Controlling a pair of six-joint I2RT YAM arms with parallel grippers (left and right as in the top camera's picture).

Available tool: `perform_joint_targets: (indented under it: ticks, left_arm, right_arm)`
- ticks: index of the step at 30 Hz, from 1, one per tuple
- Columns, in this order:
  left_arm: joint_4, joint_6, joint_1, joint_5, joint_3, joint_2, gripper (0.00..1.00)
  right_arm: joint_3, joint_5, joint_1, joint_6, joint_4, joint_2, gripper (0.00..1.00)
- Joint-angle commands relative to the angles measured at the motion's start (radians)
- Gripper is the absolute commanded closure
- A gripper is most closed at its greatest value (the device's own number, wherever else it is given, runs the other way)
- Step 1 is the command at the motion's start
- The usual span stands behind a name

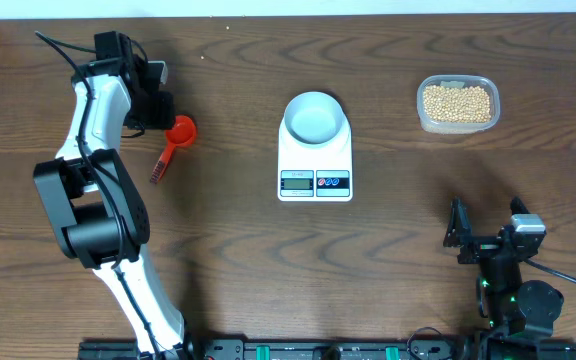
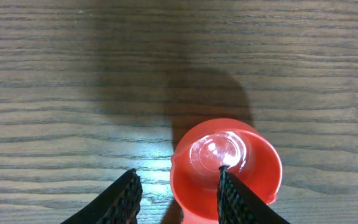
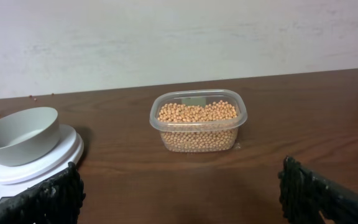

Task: Scoop item into bowl and weigh 50g on scale
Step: 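Lower the left gripper onto the red scoop's cup rim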

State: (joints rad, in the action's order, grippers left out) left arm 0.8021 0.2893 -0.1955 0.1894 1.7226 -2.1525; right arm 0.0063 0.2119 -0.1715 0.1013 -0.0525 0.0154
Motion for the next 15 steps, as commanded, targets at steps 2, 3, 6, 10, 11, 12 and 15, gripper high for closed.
perform_joint_targets:
  ticks: [2, 3, 6, 10, 11, 12, 15]
  left_arm:
    - [-0.011, 0.010, -0.002, 0.005, -0.004, -0.015, 0.58]
    - [-0.013, 0.010, -0.002, 0.005, -0.004, -0.015, 0.58]
    - [-0.020, 0.010, -0.002, 0.005, -0.004, -0.015, 0.58]
    - [-0.026, 0.010, -0.002, 0.005, -0.004, -0.015, 0.58]
    - [-0.026, 0.010, -0.002, 0.005, -0.004, -0.015, 0.58]
    - [-0.026, 0.010, -0.002, 0.005, -0.004, -0.015, 0.58]
    - [-0.026, 0.010, -0.002, 0.005, -0.004, -0.015, 0.58]
  right_arm:
    - [-0.001, 0.000, 0.016, -0.002, -0.005, -0.005, 0.01]
    - [-0.001, 0.000, 0.016, -0.002, -0.005, -0.005, 0.01]
    - [-0.001, 0.000, 0.016, -0.002, -0.005, -0.005, 0.01]
    - [-0.001, 0.000, 0.016, -0.002, -0.005, -0.005, 0.01]
    - [-0.001, 0.000, 0.016, -0.002, -0.005, -0.005, 0.01]
    - [-0.001, 0.000, 0.016, -0.002, -0.005, -0.005, 0.01]
    - [-0.001, 0.000, 0.016, -0.002, -0.005, -0.005, 0.01]
